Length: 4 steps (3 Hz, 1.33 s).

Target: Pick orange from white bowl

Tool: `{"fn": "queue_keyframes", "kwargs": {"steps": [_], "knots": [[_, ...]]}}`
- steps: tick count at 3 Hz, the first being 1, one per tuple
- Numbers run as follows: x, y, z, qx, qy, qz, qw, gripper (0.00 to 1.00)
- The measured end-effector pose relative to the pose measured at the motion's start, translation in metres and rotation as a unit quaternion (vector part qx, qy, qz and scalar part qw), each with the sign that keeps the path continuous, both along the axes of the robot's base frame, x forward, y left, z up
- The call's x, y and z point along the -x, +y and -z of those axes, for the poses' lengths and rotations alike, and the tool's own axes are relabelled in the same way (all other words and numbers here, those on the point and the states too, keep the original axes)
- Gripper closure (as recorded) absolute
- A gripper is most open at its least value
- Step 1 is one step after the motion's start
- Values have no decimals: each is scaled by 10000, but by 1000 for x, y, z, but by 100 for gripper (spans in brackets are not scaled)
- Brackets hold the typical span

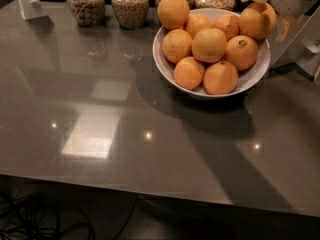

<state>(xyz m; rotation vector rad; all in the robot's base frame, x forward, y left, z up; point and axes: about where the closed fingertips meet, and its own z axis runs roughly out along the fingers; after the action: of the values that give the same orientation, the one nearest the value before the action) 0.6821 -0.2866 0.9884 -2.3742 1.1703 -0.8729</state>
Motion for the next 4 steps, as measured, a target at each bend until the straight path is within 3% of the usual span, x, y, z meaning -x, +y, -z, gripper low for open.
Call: {"fn": "queue_keyframes", "kwargs": {"steps": [1, 3, 4], "knots": [[-5, 7, 0, -7, 0, -120, 9999, 29], [3, 10, 8, -27, 198, -214, 9996, 71], [7, 8, -1, -230, 178, -223, 9993, 93]]}}
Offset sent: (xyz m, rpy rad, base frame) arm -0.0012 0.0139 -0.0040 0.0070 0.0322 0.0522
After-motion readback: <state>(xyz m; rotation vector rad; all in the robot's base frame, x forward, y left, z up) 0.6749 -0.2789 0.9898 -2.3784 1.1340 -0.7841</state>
